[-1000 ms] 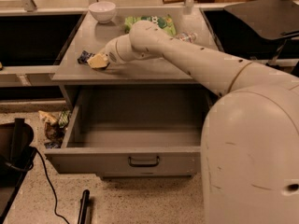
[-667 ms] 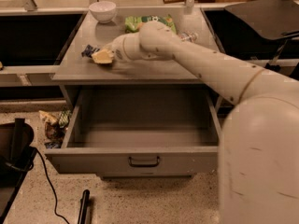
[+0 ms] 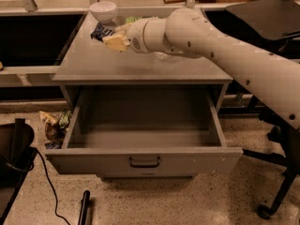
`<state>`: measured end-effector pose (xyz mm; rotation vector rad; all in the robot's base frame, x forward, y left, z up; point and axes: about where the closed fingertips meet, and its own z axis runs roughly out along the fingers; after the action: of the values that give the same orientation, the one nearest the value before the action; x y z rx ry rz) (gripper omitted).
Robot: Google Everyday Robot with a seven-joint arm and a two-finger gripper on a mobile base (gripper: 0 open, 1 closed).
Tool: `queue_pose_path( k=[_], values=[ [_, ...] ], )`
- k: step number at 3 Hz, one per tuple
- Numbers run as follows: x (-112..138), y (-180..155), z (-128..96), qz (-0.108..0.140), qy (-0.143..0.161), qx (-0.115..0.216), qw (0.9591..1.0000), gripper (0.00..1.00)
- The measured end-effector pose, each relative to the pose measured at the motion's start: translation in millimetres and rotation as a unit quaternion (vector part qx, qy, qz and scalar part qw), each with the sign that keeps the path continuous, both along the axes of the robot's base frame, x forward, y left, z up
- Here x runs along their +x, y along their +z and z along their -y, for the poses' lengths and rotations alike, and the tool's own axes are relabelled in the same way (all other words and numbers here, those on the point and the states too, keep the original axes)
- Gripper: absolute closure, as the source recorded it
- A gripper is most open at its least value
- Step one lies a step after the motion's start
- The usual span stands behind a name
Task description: Place rxbar blueberry into top drawer
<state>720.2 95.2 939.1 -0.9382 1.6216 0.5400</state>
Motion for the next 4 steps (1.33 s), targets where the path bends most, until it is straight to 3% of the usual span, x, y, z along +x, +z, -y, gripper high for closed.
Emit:
queue_pose_path(
  k=[2,3,4],
  values=[
    [-11,-4,-2,0.007,0.018,0.003,0.9998,1.00],
    [-52,-6,-1,0.016,0.029,-0.014,0.9994,1.00],
    [-111,-35,-5,-0.005,0.051,-0.037,0.9980,1.00]
  ],
)
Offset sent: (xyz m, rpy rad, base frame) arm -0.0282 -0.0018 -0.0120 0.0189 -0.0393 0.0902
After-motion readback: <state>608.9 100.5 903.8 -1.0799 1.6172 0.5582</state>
